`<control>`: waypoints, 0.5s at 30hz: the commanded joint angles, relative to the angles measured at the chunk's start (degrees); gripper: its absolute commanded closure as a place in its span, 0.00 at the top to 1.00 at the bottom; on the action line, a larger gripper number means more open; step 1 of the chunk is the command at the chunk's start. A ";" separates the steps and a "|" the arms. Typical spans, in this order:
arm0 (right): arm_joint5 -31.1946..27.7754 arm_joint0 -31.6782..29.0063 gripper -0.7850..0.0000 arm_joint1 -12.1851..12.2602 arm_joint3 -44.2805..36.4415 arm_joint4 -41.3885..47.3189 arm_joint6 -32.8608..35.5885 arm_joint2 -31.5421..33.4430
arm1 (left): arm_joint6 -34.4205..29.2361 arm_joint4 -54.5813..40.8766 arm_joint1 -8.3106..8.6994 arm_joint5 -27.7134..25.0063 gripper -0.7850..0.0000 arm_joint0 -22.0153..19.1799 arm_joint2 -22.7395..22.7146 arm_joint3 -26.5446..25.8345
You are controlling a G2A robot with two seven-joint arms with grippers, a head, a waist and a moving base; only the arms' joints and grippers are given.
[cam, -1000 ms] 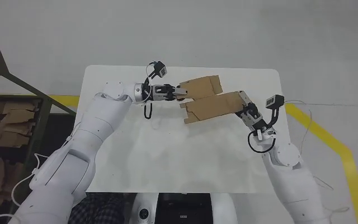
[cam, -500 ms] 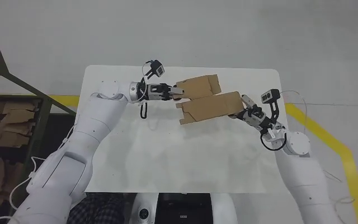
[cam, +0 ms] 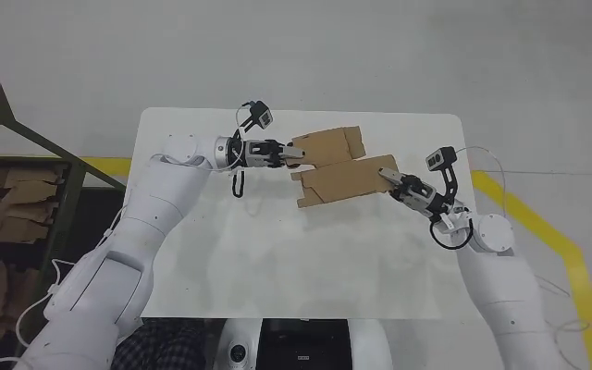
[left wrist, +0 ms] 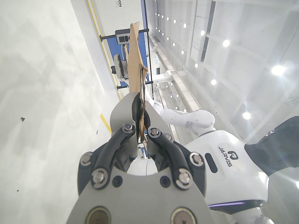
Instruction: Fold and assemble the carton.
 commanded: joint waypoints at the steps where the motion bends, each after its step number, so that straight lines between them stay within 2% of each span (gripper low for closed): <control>1: -0.02 0.04 0.13 0.01 -0.14 -0.48 -0.05 -0.24 | 0.06 0.04 -0.01 -0.05 0.00 -0.03 -0.04 0.10; 7: -0.05 0.00 0.18 0.03 -0.47 -0.66 -0.29 -0.70 | 0.24 0.48 -0.10 -0.23 0.00 -0.23 0.03 0.47; 11: -0.06 0.07 0.16 0.06 -0.48 -0.66 -0.30 -0.87 | 0.32 0.68 -0.22 -0.31 0.00 -0.39 0.18 0.55; 12: -0.07 0.10 0.14 0.07 -0.49 -0.69 -0.24 -0.93 | 0.32 0.68 -0.24 -0.31 0.00 -0.41 0.21 0.57; 14: -0.03 0.17 0.00 0.08 -0.46 -0.55 -0.09 -1.00 | 0.30 0.73 -0.30 -0.29 0.00 -0.45 0.28 0.56; 15: -0.11 0.19 0.00 0.09 -0.44 -0.44 -0.06 -1.02 | 0.31 0.73 -0.32 -0.30 0.00 -0.46 0.30 0.59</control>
